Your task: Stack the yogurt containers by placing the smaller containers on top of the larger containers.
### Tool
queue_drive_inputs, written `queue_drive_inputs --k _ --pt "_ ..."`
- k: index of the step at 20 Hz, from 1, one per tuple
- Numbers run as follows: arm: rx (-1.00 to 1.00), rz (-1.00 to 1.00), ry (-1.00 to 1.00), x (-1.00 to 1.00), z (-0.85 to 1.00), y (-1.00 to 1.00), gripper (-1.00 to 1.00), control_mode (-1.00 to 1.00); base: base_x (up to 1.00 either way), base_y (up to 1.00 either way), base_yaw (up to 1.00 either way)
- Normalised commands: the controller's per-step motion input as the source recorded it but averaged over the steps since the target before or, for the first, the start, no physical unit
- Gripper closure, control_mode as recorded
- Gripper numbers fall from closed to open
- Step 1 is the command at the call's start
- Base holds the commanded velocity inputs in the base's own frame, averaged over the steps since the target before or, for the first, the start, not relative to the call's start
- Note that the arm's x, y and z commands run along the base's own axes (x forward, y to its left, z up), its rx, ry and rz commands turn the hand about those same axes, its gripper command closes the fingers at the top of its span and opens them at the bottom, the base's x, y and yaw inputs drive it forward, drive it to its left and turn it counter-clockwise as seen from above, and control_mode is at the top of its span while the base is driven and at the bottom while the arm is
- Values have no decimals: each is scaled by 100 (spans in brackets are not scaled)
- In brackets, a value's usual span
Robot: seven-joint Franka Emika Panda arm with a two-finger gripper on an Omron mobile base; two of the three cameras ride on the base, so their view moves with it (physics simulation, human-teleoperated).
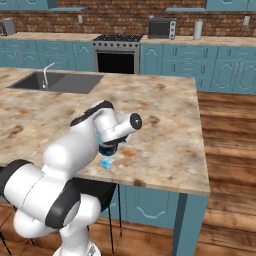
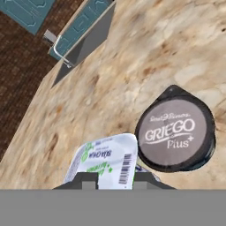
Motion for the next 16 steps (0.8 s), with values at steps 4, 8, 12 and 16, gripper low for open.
queue_drive_inputs --k 4,8,12,16 --pt "0 9 0 18 -16 0 100 -100 0 0 0" --pt "0 7 0 17 -12 0 100 -100 0 0 0" --pt "0 6 0 15 -8 0 100 -100 0 0 0" --pt "0 6 0 19 -2 0 100 -100 0 0 0"
